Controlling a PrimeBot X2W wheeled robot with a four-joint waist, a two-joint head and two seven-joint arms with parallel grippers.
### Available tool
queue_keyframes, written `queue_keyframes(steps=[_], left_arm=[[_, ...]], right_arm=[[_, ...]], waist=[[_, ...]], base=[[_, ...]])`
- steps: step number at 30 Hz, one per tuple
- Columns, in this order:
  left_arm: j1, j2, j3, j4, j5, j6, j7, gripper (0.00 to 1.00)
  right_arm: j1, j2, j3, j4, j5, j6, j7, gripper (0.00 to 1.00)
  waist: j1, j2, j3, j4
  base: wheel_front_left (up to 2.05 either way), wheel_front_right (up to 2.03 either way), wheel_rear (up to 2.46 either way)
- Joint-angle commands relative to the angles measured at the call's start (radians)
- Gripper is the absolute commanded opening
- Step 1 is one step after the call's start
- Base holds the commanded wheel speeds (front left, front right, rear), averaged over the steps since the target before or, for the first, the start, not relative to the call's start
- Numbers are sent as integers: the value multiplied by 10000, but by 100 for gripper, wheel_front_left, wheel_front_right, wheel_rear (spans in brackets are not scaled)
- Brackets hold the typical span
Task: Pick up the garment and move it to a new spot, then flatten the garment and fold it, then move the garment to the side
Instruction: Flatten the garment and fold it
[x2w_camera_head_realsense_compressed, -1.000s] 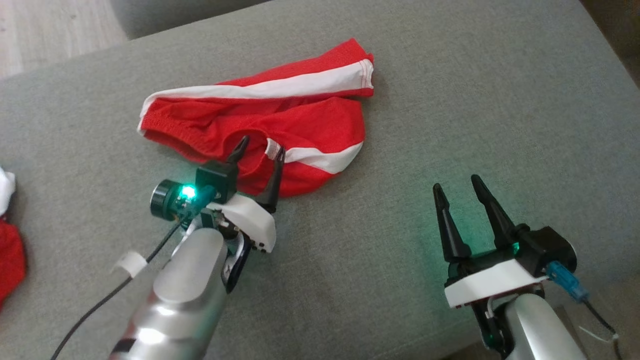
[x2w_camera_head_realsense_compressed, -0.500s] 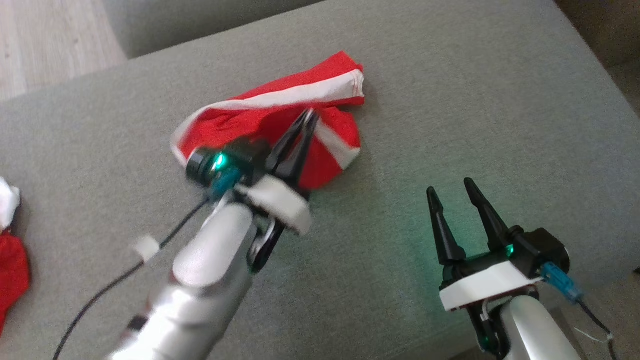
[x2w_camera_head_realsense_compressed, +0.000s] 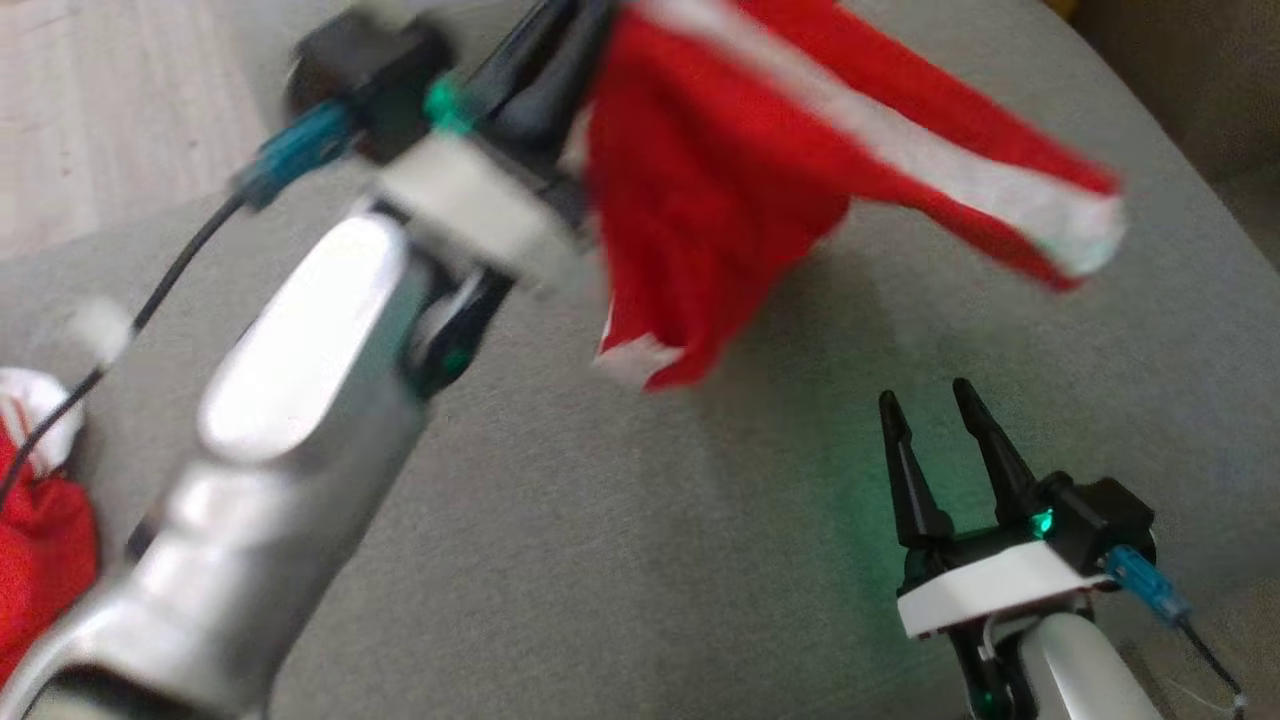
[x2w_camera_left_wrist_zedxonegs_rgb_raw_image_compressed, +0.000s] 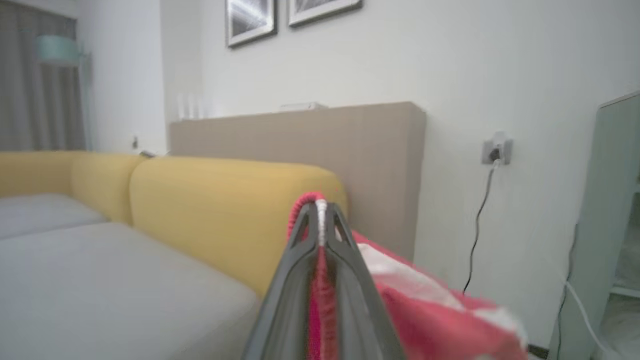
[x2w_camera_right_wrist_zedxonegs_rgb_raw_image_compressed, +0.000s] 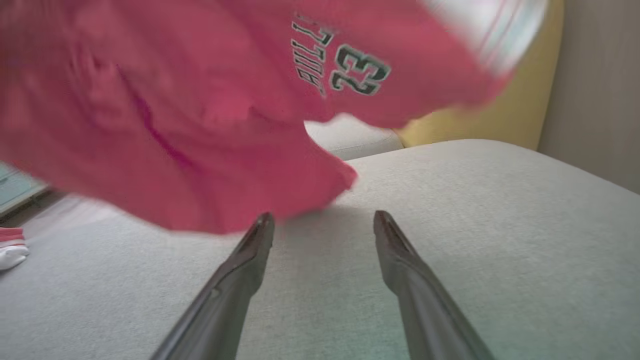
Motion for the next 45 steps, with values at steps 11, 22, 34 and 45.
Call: queue_keyframes(steps=[11,22,34,45], left_arm=[[3129,1889,728,395,-704,63,-584,0],[2718,1963,506,869,-822,30,-1036,0],[2314,1745,103,1215,-1001,18,-1342,0],[2167,1747,-141,1341,-1171,15,-1469,0]], right_arm=[[-76,-12,73,106,1008,75,-38,100],[-976,-12,747,1230,3061,75,-38,100],[-1281,-12,944,1968,3449,75,-38,100],[-1357,-12,782,1551,3116,75,-38,0]], waist=[[1,0,568,956],[1,0,1050,1522],[1,0,1182,1828],[1,0,1134,1925]], base=[[0,0,0],[0,0,0],[0,0,0],[0,0,0]])
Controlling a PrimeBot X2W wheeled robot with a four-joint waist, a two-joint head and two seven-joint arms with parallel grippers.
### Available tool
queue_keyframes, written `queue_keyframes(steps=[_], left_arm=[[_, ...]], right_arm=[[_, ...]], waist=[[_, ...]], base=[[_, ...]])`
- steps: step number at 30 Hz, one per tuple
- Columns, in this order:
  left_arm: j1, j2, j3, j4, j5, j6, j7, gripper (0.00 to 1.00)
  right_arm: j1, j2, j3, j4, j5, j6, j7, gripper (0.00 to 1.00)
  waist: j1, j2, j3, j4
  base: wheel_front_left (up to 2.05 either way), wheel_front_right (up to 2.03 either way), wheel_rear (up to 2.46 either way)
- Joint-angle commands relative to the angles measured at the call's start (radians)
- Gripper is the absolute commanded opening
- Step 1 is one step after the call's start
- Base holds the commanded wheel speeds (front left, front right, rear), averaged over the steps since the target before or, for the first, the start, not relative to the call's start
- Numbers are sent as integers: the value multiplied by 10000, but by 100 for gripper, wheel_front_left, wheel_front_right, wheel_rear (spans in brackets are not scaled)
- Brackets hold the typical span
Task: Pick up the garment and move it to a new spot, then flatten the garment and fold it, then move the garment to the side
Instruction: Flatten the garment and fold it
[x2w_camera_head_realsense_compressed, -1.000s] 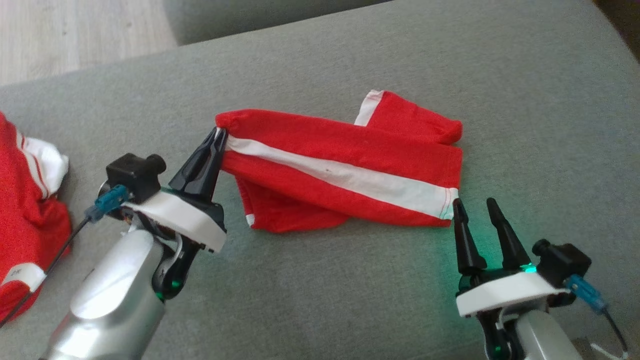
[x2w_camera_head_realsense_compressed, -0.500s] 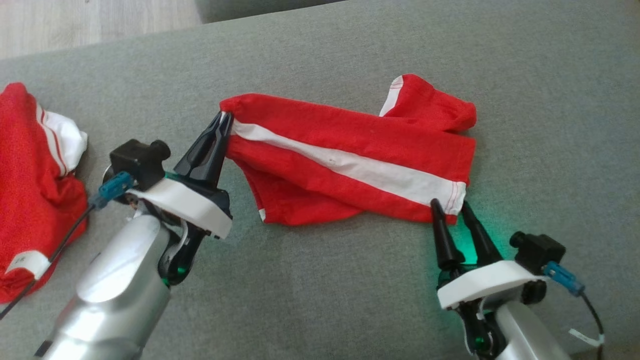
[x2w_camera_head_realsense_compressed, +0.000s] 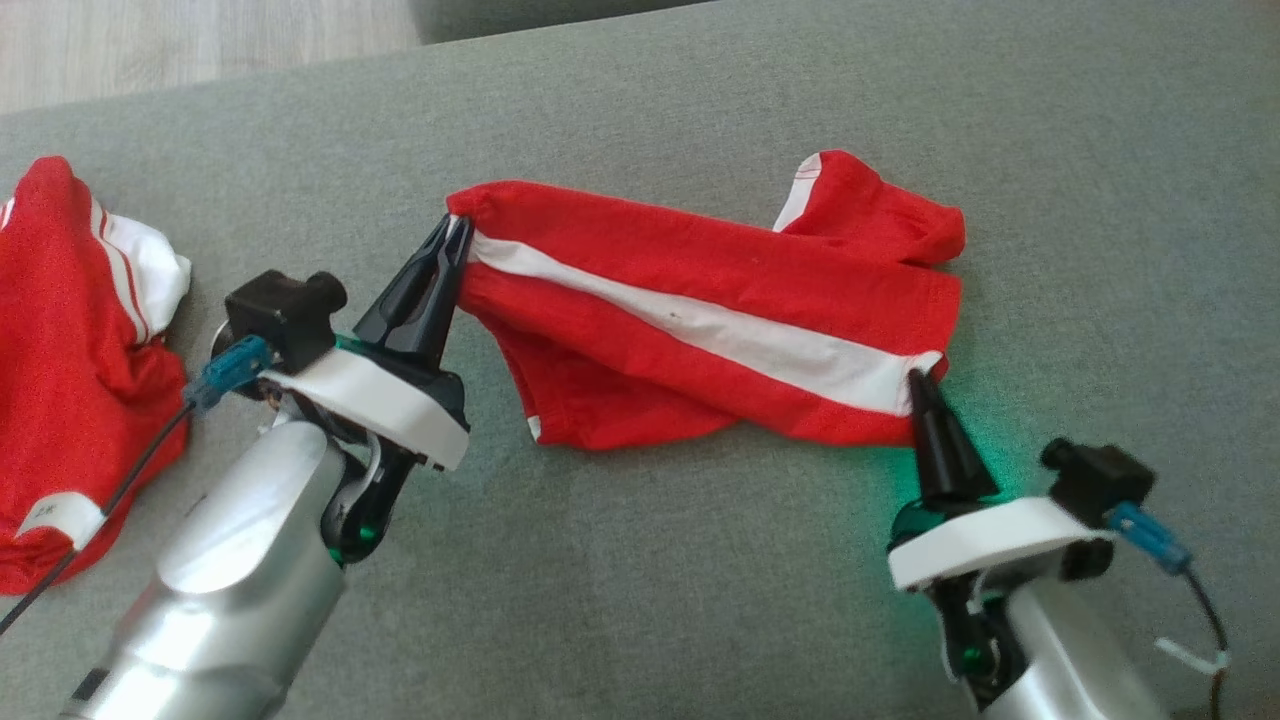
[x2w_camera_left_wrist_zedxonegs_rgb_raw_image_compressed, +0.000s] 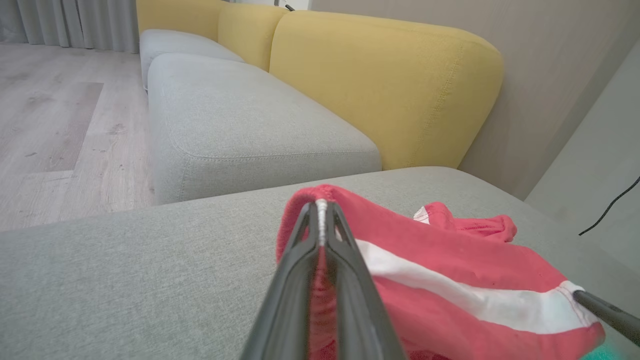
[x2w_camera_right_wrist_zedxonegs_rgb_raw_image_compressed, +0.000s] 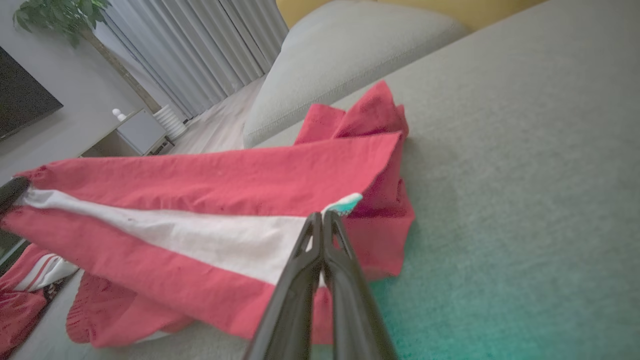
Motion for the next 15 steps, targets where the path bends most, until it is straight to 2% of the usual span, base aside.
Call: queue_keyframes(steps=[1,4,9,12,15], left_arm=[[-586,237,319,-232,-91,17,-158,0],[-694,298,365,-324,-147,17,-289,0],[-1353,529,595,-942,-251,16,-547,0],[-2301,825,700,-1412,-184,16,-557,0],[-3585,964,879,-1737,-110,16,-403,0]], right_arm=[[-196,-10,16,-469,-205,75,-40,0],[-245,-10,-270,-982,-240,75,-40,0],[-1089,-10,-1164,-2548,-187,75,-40,0],[-2347,-10,-1791,-3132,-412,75,-40,0],[-4255,-39,-2414,-3248,-927,75,-40,0]], waist=[[0,0,-8,5],[0,0,17,14],[0,0,410,50],[0,0,828,51],[0,0,1356,-14]], base=[[0,0,0],[0,0,0],[0,0,0],[0,0,0],[0,0,0]])
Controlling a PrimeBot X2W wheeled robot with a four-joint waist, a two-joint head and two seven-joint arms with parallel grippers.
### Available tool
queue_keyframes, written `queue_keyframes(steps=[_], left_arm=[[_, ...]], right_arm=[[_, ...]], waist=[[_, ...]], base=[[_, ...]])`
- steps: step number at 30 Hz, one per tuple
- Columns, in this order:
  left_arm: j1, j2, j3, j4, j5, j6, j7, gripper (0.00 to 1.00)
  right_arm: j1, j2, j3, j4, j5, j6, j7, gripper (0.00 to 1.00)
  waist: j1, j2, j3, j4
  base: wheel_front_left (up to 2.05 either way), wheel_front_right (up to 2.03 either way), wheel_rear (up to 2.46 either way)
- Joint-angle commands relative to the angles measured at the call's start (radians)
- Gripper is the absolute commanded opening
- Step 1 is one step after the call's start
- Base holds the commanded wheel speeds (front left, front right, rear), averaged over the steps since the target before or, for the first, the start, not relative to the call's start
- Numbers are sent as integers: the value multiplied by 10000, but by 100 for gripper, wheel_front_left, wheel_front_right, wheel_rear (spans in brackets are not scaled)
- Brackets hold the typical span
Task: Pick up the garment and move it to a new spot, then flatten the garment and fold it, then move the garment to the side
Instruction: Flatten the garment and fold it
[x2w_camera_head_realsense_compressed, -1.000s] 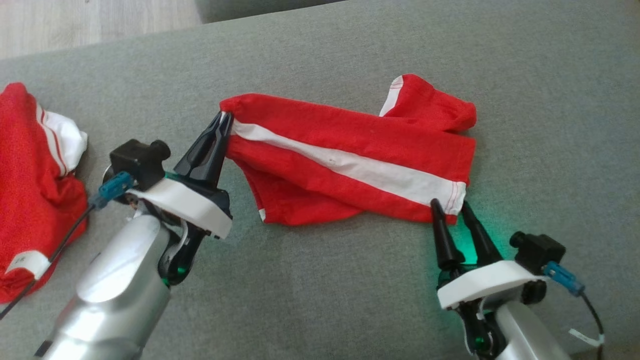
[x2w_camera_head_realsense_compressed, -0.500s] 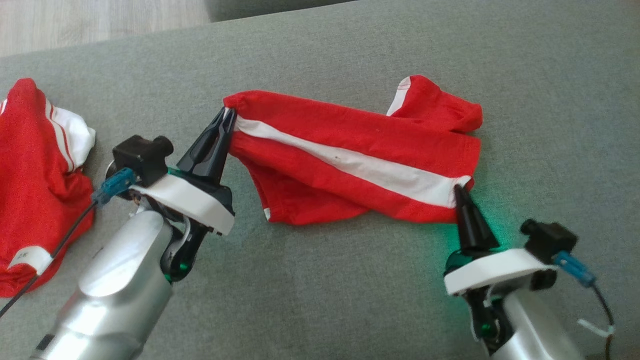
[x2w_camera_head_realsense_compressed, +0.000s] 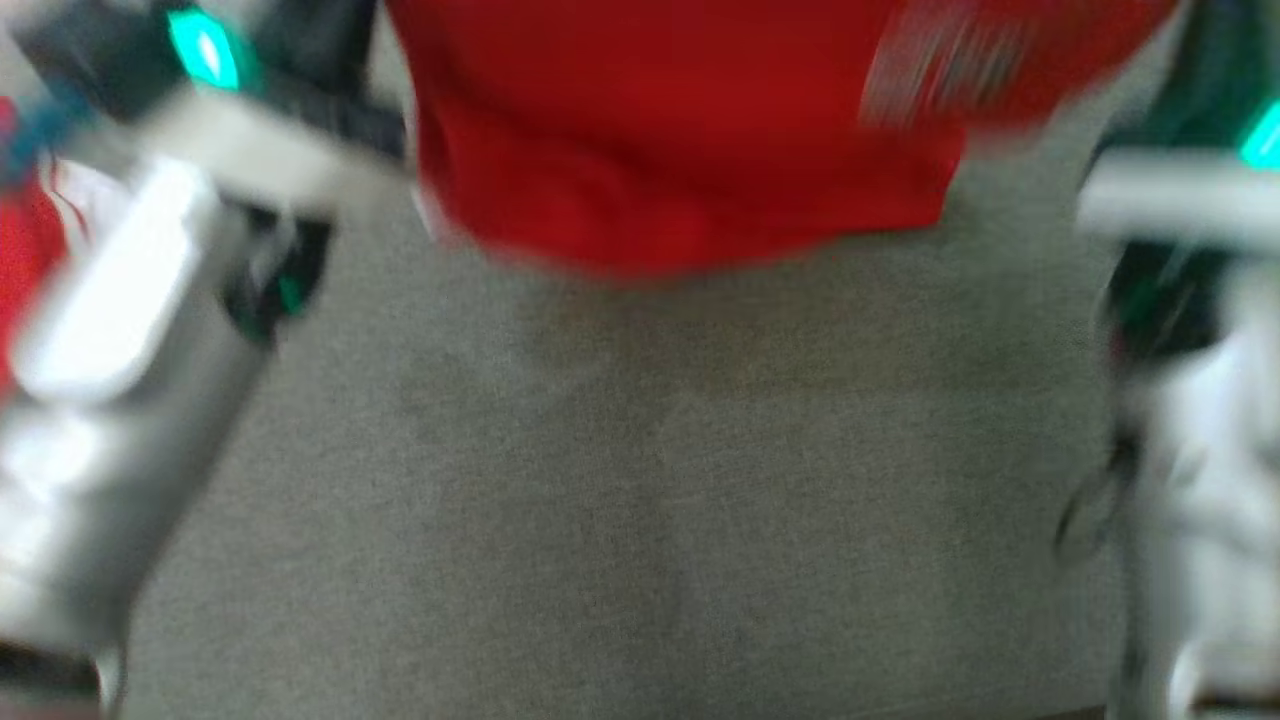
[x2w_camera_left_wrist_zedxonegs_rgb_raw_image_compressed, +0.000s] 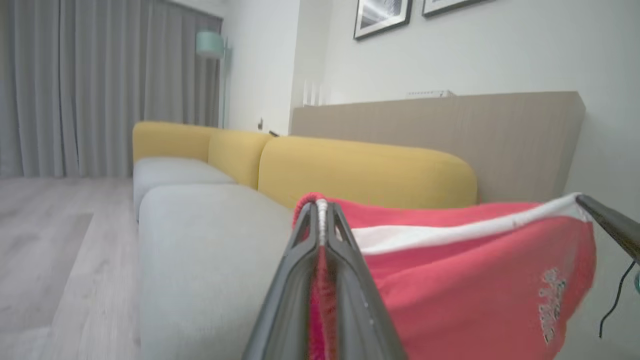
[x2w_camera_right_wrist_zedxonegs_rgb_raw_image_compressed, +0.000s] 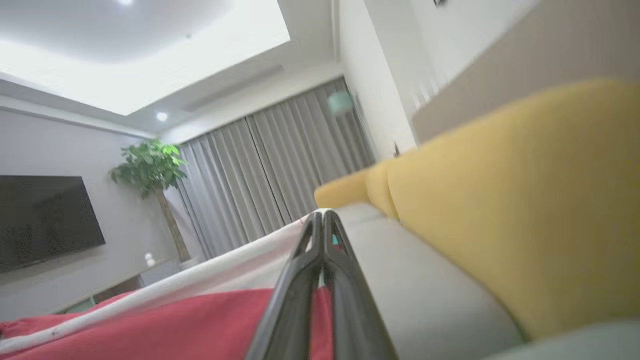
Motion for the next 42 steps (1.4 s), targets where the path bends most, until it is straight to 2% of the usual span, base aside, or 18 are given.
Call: queue_keyframes(steps=[1,7,10,12,14,18,19,27,32,37,42], left_arm=[[-1175,333,502,-448,98,16,59,0],[-4056,-289,345,-429,216,16,-226,0],[-4859,-531,193,-396,82,16,-451,0],[-4971,-569,36,-340,-5,16,-531,0],[-4458,-463,-248,-410,-138,16,-585,0],[-2777,-278,-249,-1112,380,16,-597,0],[-2777,-278,-249,-1112,380,16,-597,0],[2739,-608,-94,-2375,1165,16,-600,0],[5278,-777,-325,-2706,1474,16,-600,0],[6462,-804,-699,-3093,1668,16,-600,0],[6308,-1065,-746,-3598,1343,16,-601,0]], right_arm=[[-1191,-130,-61,-314,-217,75,-38,0],[-4780,-1134,-997,-6,-236,75,-38,0],[-5594,-1434,-1112,-289,-157,75,-38,0],[-5592,-1582,-1059,-536,-165,75,-38,0],[-4903,-1570,-882,-936,-25,75,-38,0],[-3026,-1418,-822,-1567,115,75,-38,0],[-3026,-1418,-822,-1567,115,75,-38,0],[1658,-1044,-1450,-2669,234,75,-38,0],[4352,-1079,-1638,-3178,540,75,-38,0],[5928,-1107,-2215,-4075,786,75,28,0],[5869,-1348,-2591,-4455,813,75,662,0]], waist=[[-1,0,594,-32],[-1,0,1594,2],[-1,0,1936,-28],[-1,0,2042,-52],[-1,0,2134,-135],[-1,0,2150,-164],[-1,0,2150,-164],[-1,0,1474,-215],[-1,0,1001,-233],[-1,0,697,-169],[-1,0,691,324]], base=[[0,0,0],[0,0,0],[0,0,0],[0,0,0],[0,0,0],[0,0,0],[0,0,0],[0,0,0],[0,0,0],[0,0,0],[0,0,0]])
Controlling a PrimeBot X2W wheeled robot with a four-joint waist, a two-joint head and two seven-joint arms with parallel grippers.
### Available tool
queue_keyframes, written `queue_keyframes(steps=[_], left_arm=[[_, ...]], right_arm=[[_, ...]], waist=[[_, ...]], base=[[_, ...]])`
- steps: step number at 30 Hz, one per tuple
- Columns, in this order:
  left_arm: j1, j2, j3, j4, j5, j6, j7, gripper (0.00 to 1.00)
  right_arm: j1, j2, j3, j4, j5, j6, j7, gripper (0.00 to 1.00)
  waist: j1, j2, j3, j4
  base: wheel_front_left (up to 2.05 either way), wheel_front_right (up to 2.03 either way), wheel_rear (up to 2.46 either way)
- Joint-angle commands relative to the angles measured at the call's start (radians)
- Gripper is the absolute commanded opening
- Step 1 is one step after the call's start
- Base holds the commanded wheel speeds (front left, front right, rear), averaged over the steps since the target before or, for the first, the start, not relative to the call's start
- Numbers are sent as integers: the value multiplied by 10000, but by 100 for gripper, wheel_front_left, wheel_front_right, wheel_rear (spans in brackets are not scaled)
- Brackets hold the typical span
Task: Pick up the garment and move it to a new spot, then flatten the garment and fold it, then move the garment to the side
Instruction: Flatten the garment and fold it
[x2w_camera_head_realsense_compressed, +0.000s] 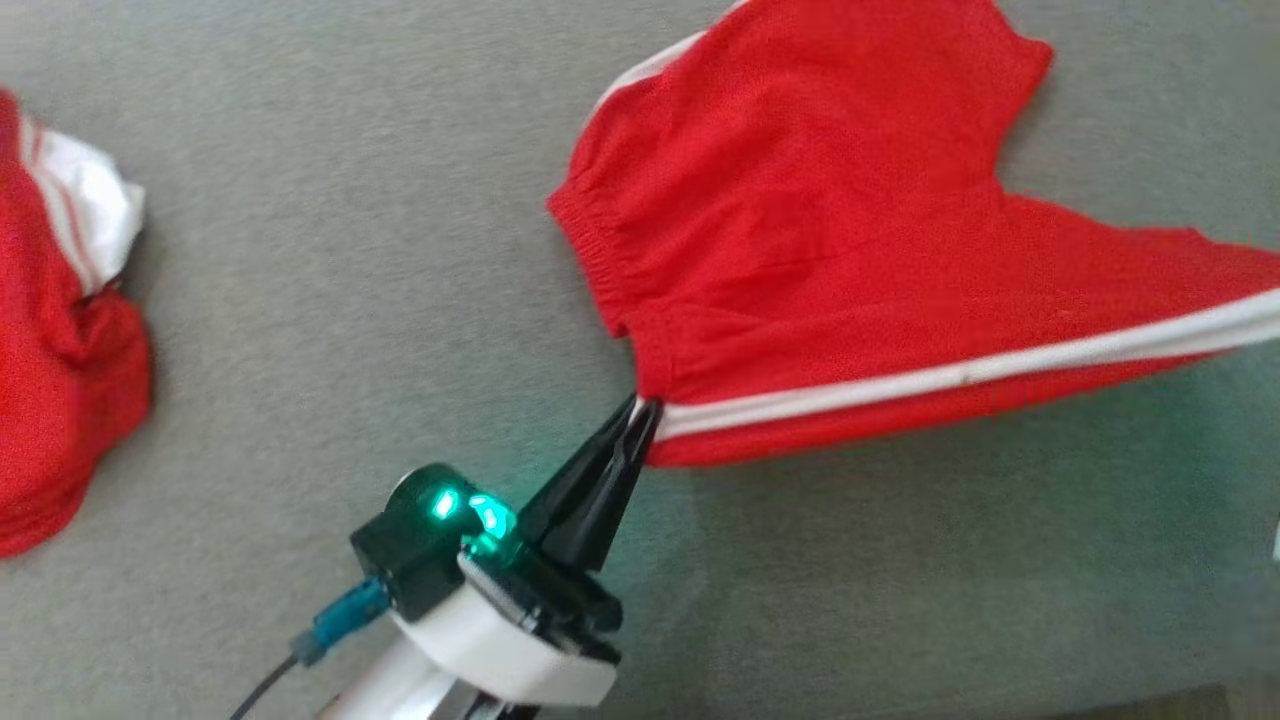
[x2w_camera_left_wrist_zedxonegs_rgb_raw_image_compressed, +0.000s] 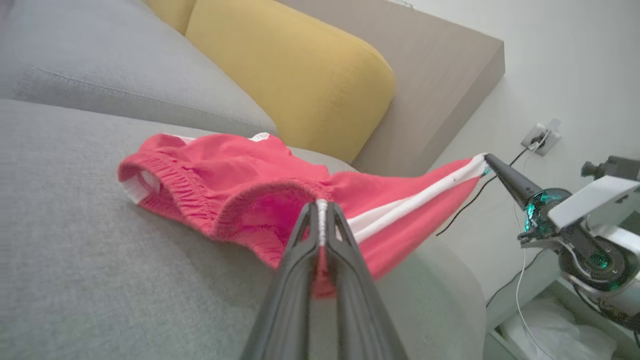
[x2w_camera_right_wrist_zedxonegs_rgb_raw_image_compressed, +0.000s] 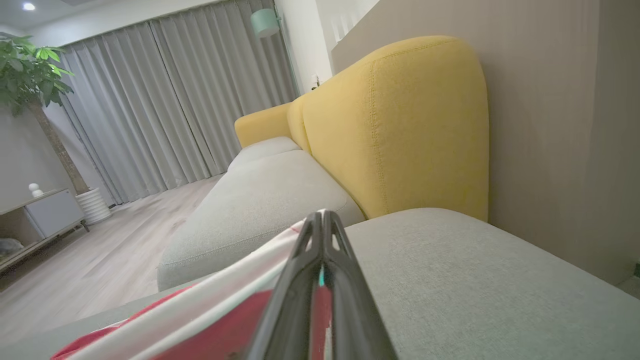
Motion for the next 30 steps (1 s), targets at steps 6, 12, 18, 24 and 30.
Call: queue_keyframes(steps=[6,12,18,24,30], left_arm=[[-1612,-743,459,280,-1660,16,-8,0],[-3518,-1496,513,1756,-3167,15,321,0],[-4911,-1993,530,3279,-4218,15,666,0],[-5669,-2187,412,4091,-5022,15,820,0],[-6274,-2240,-201,4570,-5466,15,801,100]], right_arm=[[-2273,-956,507,763,-204,69,1280,0],[-5108,-1665,1011,2781,-610,69,2114,0],[-7284,-2064,1788,4781,-1141,69,2601,0],[-8566,-2128,2367,6277,-1577,69,2570,0],[-9448,-2149,3007,7590,-1534,69,2347,69]], waist=[[1,0,516,946],[1,0,1163,1497],[1,0,1624,1883],[1,0,1897,2056],[1,0,2064,2192]], base=[[0,0,0],[0,0,0],[0,0,0],[0,0,0],[0,0,0]])
